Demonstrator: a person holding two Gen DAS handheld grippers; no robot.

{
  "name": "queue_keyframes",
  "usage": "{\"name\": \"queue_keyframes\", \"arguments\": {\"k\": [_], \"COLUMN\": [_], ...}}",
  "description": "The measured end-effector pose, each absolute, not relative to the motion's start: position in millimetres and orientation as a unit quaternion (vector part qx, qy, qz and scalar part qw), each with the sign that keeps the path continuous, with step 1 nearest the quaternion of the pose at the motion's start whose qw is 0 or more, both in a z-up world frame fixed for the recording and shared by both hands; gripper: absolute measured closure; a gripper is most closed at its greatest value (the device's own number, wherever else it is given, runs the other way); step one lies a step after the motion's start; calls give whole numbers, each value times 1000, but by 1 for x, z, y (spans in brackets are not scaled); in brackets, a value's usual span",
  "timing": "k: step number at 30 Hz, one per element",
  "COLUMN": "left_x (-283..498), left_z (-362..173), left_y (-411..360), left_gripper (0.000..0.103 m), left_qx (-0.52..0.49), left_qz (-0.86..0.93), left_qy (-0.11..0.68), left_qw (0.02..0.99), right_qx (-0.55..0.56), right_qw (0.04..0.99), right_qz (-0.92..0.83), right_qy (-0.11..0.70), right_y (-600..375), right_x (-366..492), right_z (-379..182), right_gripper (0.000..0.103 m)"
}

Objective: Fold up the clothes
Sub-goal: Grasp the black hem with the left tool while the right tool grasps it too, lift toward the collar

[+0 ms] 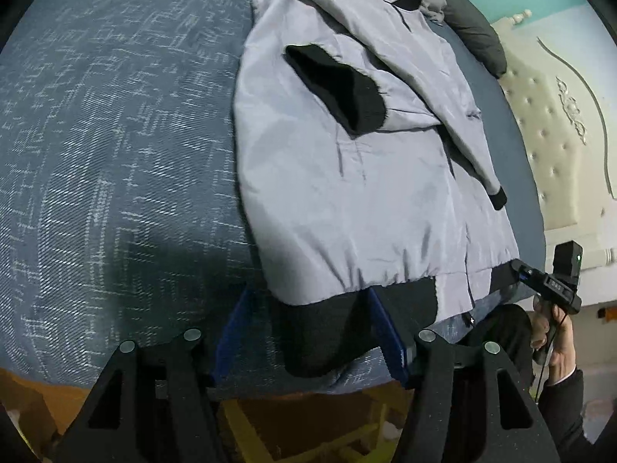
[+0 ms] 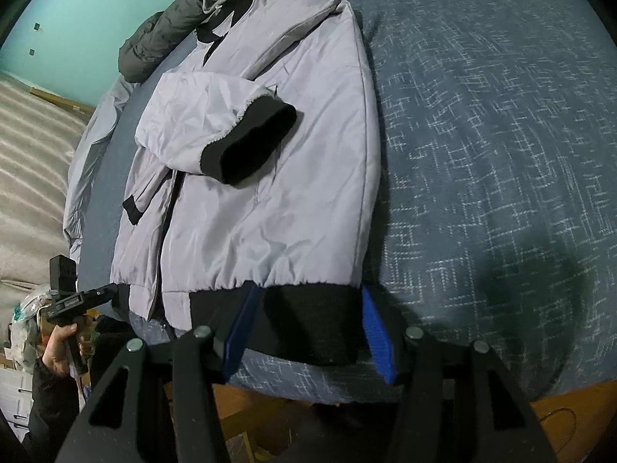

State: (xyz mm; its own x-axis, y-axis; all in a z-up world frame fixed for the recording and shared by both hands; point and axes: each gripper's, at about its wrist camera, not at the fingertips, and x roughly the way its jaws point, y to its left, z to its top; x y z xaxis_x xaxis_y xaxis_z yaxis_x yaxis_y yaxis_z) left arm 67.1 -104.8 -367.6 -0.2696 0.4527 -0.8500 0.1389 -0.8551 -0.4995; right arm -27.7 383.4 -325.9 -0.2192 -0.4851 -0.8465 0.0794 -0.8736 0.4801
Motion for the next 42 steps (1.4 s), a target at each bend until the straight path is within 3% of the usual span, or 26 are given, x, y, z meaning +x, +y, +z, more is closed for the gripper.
{"name": "queue_keyframes", "arguments": {"k": [1, 4, 6, 11, 20, 42], "left_x": [67, 67, 67, 70, 68, 111], "left_z": [-367, -362, -355, -323, -244, -110], "left_y": [-103, -100, -98, -94, -88, -114], "left_gripper": [55, 77, 85, 89, 90, 92], "left_qx": [-595, -589, -583, -561, -518, -414], "left_qz": [758, 765, 771, 789, 822, 877], "left_qy": [-246, -235, -229, -211, -170, -138], "left_qw": [106, 113, 117, 133, 167, 204], "right_qx": [597, 594, 589, 571, 519, 409], "right_qw": [187, 191, 196, 204, 255, 365], "right_qz": [-762, -765, -768, -782, -783, -803], "right_qy": [-167, -162, -161, -144, -227, -234], "right_y": [382, 379, 378, 369, 368, 354], "right_x": [-28, -27, -26, -20, -4, 18], "right_z": [-326, -325, -323, -310, -263, -116], "right_gripper": [57, 75, 85, 93, 95, 96]}}
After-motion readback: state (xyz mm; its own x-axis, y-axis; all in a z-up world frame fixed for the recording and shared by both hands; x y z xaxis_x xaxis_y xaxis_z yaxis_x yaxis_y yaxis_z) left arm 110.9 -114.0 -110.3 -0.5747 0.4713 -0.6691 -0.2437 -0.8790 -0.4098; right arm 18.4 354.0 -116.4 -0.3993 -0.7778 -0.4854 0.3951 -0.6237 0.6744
